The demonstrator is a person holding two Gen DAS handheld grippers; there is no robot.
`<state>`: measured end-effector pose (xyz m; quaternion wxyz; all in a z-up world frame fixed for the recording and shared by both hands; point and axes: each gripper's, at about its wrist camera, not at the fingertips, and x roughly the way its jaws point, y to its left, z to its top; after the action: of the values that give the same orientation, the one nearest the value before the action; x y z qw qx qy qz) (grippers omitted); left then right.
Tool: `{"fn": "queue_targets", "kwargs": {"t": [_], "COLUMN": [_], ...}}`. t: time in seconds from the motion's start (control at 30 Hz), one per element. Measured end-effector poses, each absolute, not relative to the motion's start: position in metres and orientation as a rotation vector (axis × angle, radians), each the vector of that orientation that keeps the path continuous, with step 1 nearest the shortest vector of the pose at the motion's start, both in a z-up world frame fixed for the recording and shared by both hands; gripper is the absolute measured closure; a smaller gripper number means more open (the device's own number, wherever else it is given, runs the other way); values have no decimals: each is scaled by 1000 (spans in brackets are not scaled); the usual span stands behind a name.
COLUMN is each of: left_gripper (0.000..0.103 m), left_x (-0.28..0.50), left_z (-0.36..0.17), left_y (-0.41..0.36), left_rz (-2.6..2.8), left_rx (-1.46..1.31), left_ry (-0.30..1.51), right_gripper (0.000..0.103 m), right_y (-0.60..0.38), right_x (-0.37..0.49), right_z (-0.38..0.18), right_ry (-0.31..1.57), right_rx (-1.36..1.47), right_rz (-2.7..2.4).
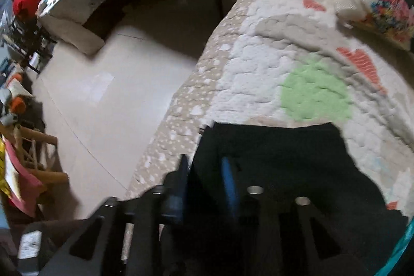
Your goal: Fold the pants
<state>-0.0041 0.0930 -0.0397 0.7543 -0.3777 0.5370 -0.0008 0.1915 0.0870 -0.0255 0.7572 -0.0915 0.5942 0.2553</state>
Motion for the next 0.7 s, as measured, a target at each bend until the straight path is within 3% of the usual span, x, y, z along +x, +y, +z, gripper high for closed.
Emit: {"fn": "queue_targets", "kwargs": {"t": [0.1,0.2,0.43,0.5,0.7], "left_gripper": [69,67,63,57,57], "left_x": [-13,-21,-43,-50,-69], "left_z": [-36,-38,-44,-38,-14], "left_y": [84,83,102,104,92], "left_rz": [2,0,-3,42,101], "left_rx": [-791,-815,-962,-909,-697], "left_ry": [1173,1164,1110,1090,1019], "right_gripper": [58,44,43,43,43], "right_y": [71,31,-103,-134,-173], "right_x": [199,202,168,148,102], "right_z": [-6,28,49,38,3], "right_ry": [1229,1135,1064,1072,1066], "right_rx": [-118,-98,14,67,258], "right_rz": [550,482,282,262,323]}}
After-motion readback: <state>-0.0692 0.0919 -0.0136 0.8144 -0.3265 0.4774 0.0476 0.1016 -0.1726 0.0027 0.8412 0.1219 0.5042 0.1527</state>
